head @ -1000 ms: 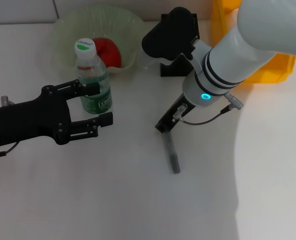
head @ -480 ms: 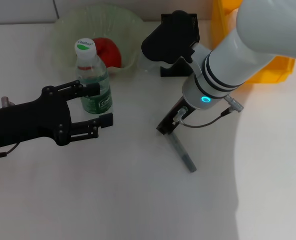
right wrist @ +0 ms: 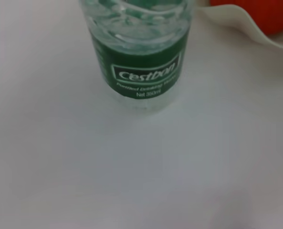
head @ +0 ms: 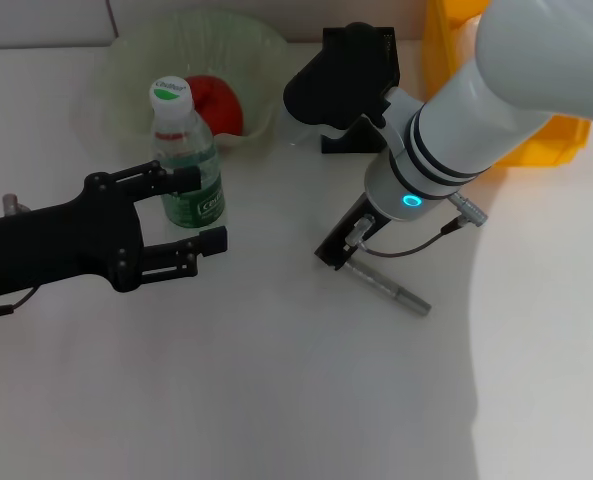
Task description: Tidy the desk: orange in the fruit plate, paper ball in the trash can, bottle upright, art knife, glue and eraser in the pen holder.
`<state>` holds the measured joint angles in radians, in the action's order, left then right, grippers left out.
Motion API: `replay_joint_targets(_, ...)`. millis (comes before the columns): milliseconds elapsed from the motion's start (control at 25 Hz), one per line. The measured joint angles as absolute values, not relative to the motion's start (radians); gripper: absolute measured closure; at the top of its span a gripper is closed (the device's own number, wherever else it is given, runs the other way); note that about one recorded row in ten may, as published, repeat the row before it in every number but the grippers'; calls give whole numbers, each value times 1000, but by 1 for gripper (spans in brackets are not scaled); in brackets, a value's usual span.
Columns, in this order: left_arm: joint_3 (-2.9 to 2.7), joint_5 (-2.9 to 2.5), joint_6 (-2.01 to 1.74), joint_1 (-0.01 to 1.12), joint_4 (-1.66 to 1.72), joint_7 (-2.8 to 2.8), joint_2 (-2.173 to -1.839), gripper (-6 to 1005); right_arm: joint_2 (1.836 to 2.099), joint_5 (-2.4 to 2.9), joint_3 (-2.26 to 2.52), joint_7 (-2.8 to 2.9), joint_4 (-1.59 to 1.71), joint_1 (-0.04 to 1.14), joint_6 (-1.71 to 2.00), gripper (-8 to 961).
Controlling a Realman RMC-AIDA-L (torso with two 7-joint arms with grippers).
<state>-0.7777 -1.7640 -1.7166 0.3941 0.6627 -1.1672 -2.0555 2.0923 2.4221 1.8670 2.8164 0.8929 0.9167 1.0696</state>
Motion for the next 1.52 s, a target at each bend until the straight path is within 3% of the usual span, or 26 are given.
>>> replay_joint_targets(280,-772,-1764,-1720,387,663,-1164,-2055,216,2081,2430,1760,2780,1093,804,1090,812)
replay_joint_targets(400,-771,-1764,-1722,386,663,-1160,-2054,216,2088,2348,1547,2659,1298,649,1045,813)
replay_joint_targets(440,-771,-1764,-1722,386,663,-1160,-2054,216,2088,2348,1547,2659,1298,649,1045,813)
replay_joint_targets(600,-770,-1764,-1724,381,663,-1156,-2056,216,2085,1887,1397,2322,1318,491,813,814)
replay_joint_targets(720,-771,-1760,-1726,379,663,-1156,-2056,216,2084,1643,1365,2127,1243,471,759,815)
replay_joint_targets(960,-763,-1755,-1761,380,665,-1155,-2059,216,2084,876,1318,1542,842,514,765,817)
replay_joint_targets(1520,-765,-1754,-1798,380,663,-1156,-2060,216,2086,643,1289,1216,459,691,796,820)
